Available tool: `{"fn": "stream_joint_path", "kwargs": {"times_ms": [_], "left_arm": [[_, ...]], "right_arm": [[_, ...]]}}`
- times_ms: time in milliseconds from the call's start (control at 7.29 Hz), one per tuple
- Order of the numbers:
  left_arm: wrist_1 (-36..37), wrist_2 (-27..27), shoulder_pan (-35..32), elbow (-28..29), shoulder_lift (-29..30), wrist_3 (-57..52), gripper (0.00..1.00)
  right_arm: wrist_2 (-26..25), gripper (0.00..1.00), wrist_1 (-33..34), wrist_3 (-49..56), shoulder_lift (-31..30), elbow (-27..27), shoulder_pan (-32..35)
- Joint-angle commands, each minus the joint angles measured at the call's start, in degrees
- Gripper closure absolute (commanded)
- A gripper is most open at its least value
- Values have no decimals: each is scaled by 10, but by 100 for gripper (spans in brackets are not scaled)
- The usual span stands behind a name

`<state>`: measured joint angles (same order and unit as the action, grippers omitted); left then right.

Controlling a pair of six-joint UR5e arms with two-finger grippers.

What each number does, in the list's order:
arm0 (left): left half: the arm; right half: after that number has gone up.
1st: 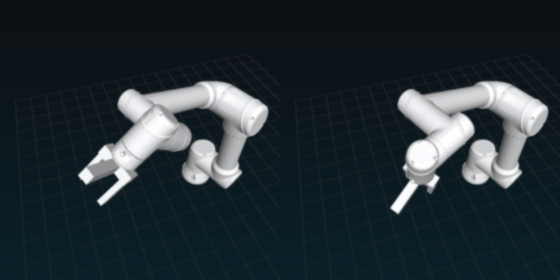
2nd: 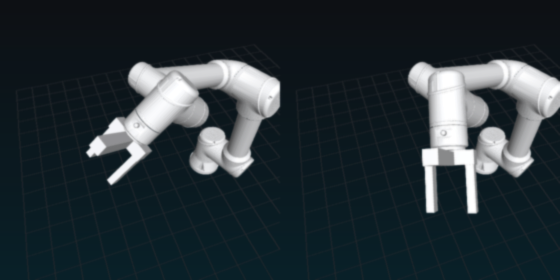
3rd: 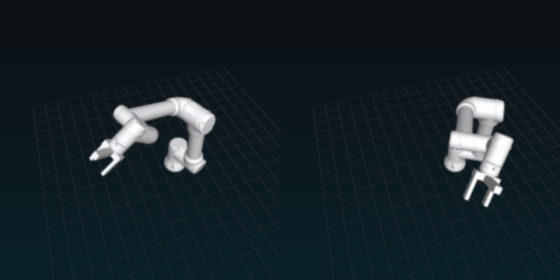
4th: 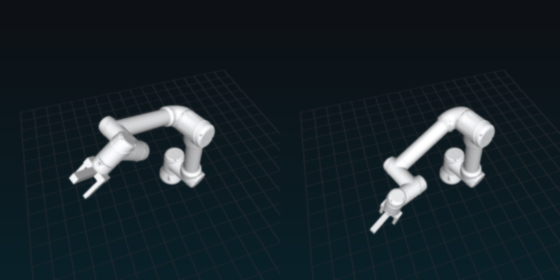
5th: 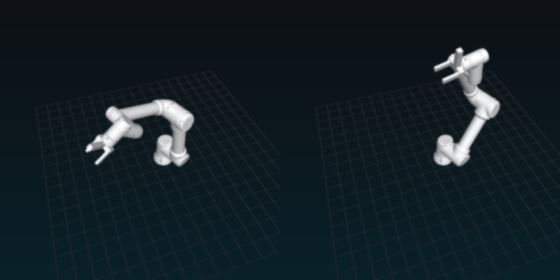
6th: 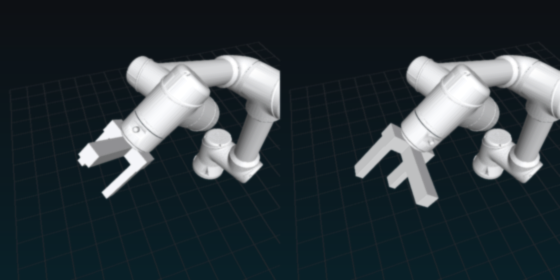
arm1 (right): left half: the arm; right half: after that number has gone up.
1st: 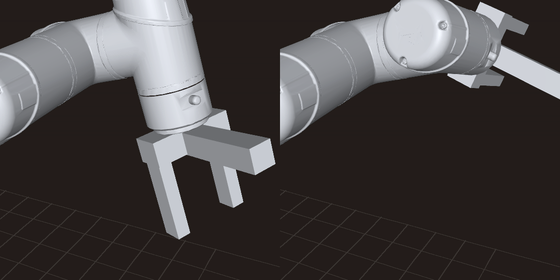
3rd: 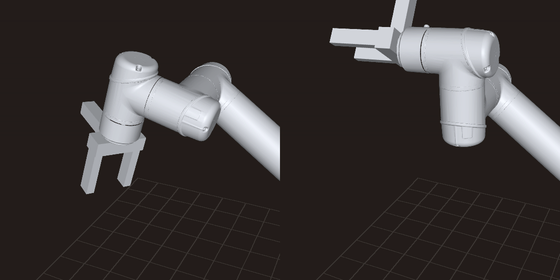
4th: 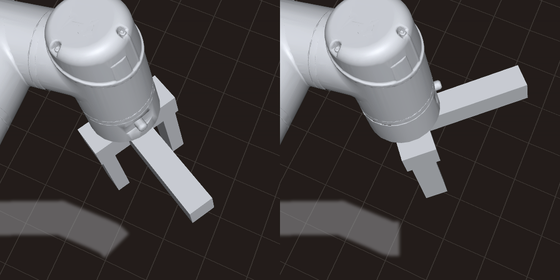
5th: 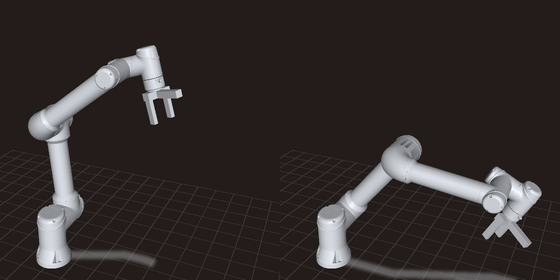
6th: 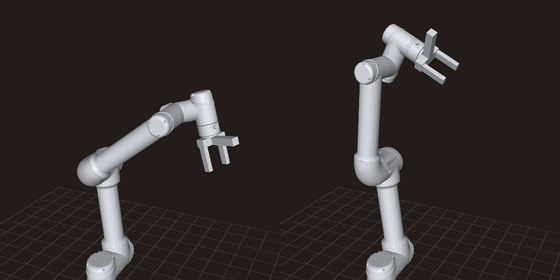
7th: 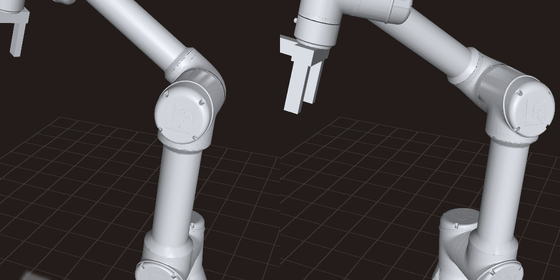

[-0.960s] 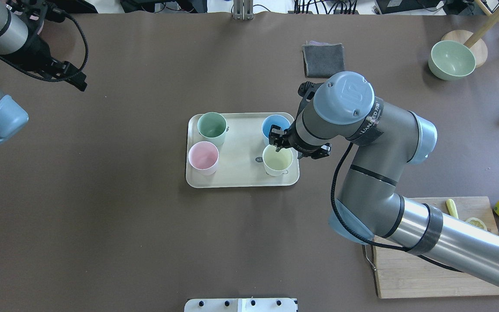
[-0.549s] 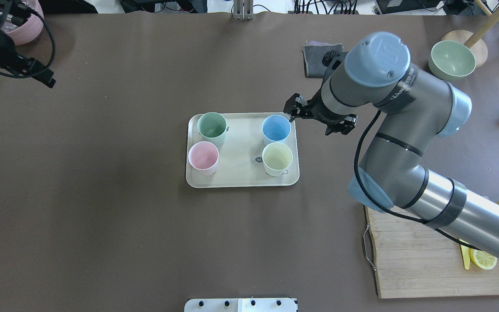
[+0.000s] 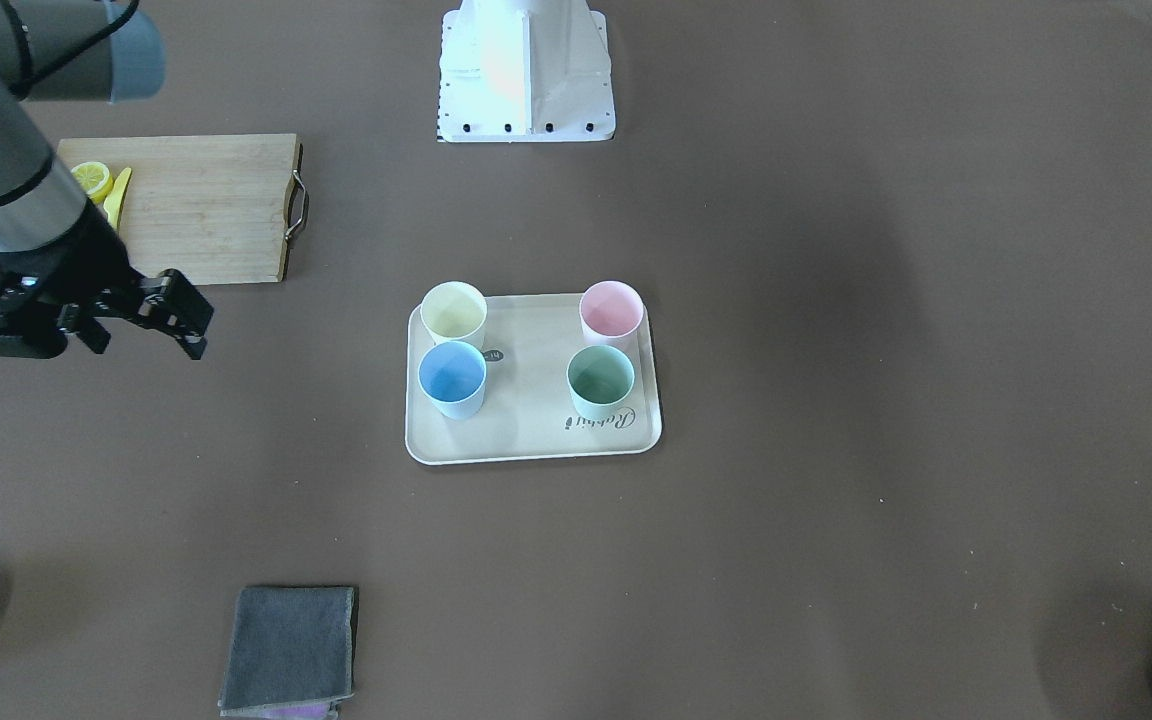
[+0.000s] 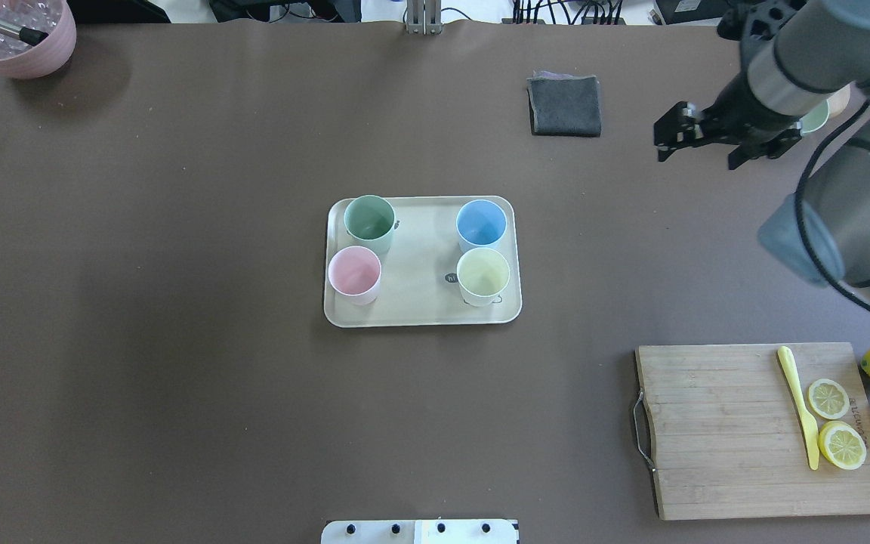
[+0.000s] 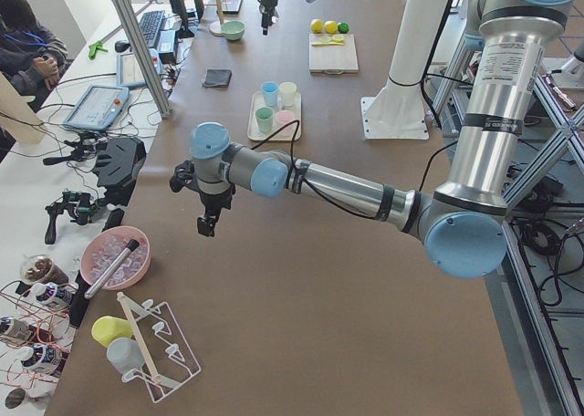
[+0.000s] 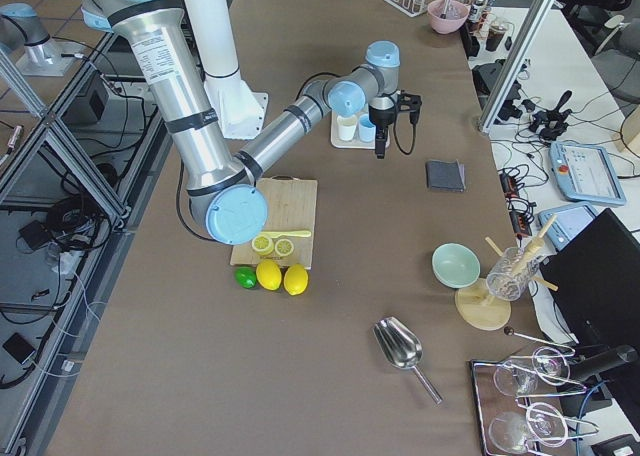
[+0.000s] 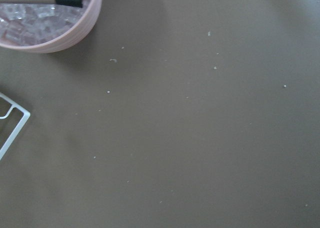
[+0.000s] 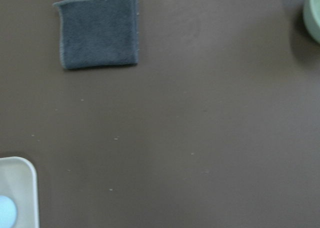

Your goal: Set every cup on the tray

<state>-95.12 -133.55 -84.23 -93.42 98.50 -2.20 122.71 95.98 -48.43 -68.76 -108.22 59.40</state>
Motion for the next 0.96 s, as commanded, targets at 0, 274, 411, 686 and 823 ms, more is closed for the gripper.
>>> {"fn": "stream_joint_path", "kwargs": {"times_ms": [0, 274, 411, 686, 823], "left_arm": [[1, -10, -55, 25, -30, -47, 2], [19, -3, -73, 53, -41, -46, 2], [60, -1, -71, 54, -37, -50, 2], [182, 14, -66, 25, -16, -94, 2], [239, 17, -65, 21, 6, -110, 2]], "right_arm": [[39, 0, 98, 224, -31, 5, 120], [65, 0, 143, 390, -71, 26, 206], [55, 0, 138, 473, -122, 34, 231], [65, 0, 141, 589, -143, 95, 289], [62, 0, 135, 602, -166, 114, 295]]}}
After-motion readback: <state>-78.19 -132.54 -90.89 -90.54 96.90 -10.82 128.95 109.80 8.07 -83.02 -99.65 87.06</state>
